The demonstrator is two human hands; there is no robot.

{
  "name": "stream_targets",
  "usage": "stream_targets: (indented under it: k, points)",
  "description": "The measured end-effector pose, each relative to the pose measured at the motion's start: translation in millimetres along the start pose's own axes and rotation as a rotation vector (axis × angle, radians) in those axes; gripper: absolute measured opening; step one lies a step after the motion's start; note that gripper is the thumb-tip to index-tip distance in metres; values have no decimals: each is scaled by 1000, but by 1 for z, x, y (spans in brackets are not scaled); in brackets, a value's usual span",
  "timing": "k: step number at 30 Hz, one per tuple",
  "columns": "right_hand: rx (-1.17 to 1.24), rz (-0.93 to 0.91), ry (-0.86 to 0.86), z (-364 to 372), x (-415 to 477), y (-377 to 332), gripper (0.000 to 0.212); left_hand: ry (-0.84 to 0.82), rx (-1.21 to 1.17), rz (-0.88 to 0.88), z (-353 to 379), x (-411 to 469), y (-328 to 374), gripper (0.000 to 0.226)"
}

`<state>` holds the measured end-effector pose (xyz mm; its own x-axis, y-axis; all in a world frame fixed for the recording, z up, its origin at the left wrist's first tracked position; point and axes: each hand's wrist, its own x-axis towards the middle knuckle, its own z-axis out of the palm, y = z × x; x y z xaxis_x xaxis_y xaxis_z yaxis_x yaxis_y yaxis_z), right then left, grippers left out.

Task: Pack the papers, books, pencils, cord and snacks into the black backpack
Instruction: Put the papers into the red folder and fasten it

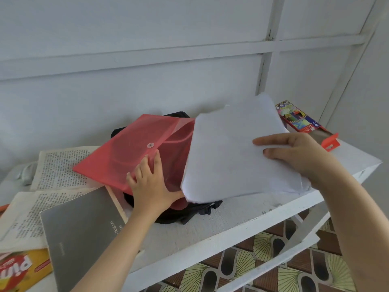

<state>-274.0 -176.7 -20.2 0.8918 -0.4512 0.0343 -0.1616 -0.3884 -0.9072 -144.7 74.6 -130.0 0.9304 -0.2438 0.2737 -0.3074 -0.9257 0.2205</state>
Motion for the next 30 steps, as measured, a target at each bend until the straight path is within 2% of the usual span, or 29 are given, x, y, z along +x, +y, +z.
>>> stream_targets:
  k: [3,8,12,20,30]
  points:
    - [-107,71,-79,3,11,-9,25,-1,7,20,-3,2,5,107]
    - [-120,115,-120,9,31,-17,23,8,74,77,2,3,-2,130]
    - [-99,126,-55,21,42,-12,23,-46,31,148,1,4,-12,133]
    - [-122,94,16,56,50,4,29,-193,-221,270,-14,1,-30,136]
    - [-117,-61,65,112,36,16,35,-177,-254,308,-11,-4,-32,134]
